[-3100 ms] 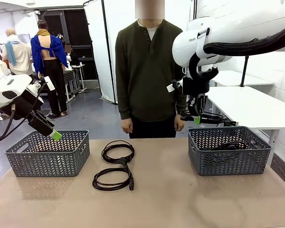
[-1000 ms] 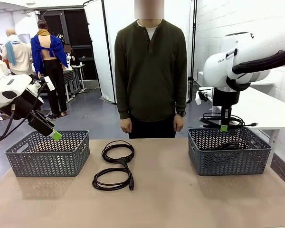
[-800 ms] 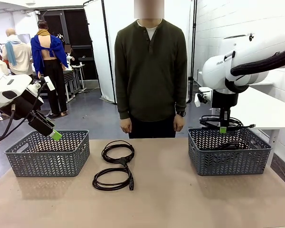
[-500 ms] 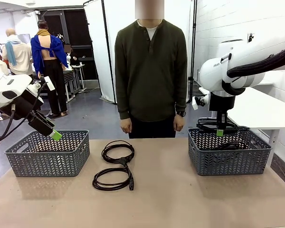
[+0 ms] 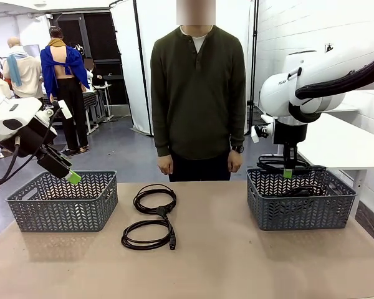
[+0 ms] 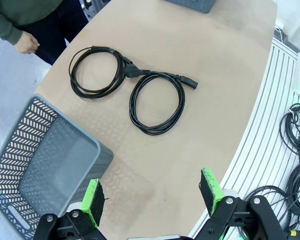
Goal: Organize the cables according to human instructions.
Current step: Pick up a bundle of cables and place it in the basket indicated by the human.
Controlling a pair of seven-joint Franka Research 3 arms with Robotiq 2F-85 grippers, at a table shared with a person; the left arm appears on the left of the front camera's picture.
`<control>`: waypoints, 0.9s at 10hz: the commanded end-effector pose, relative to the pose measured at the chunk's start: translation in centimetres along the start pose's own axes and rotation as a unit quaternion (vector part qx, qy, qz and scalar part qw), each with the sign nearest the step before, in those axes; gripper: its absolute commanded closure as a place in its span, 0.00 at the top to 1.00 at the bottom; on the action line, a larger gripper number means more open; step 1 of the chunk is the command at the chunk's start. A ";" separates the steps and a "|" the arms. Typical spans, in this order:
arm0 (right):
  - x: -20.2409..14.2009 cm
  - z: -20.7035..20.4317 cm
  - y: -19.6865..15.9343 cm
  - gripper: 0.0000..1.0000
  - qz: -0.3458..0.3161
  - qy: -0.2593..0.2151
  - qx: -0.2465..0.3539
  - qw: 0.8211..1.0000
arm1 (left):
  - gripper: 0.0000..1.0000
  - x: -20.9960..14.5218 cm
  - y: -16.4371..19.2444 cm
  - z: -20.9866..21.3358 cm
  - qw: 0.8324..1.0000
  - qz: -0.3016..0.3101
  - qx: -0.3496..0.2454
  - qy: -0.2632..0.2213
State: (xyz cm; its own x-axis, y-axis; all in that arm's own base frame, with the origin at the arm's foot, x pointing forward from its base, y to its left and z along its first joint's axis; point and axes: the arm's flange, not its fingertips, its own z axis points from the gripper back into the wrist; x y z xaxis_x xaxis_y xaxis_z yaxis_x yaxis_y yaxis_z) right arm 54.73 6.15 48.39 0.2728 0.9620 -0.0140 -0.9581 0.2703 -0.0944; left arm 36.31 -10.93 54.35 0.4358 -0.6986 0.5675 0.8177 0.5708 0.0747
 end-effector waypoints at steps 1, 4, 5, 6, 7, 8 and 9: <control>-0.3 0.0 -1.1 0.38 0.002 -0.001 0.000 1.000 | 1.00 -0.1 0.2 0.0 1.000 0.000 -0.004 -0.003; -0.8 -0.8 -1.3 0.96 -0.012 0.004 -0.002 1.000 | 1.00 -0.1 0.2 0.0 1.000 0.000 -0.004 -0.003; -0.8 -0.3 -1.2 1.00 -0.011 0.002 0.001 1.000 | 1.00 -0.1 0.2 0.0 1.000 0.000 -0.004 -0.003; -0.8 0.1 -1.3 1.00 -0.016 -0.001 0.008 1.000 | 1.00 -0.1 0.2 0.0 1.000 0.000 -0.004 -0.003; -0.8 0.5 -1.2 1.00 -0.017 -0.005 0.014 1.000 | 1.00 -0.1 0.2 0.0 1.000 0.000 -0.004 -0.003; -0.8 0.7 -1.2 1.00 -0.021 -0.011 0.019 1.000 | 1.00 -0.1 0.2 0.0 1.000 0.000 -0.004 -0.003; -0.8 0.9 -1.3 1.00 -0.027 -0.010 0.021 0.999 | 1.00 -0.1 0.2 0.0 1.000 0.000 -0.004 -0.003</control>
State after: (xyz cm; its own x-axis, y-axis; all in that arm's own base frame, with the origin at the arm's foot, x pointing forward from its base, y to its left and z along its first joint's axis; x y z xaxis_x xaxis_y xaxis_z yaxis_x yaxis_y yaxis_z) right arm 55.49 5.05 49.03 0.3035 0.9528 -0.0049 -0.9503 0.3023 -0.0738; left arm 36.31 -10.93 54.35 0.4359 -0.6986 0.5675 0.8177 0.5708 0.0747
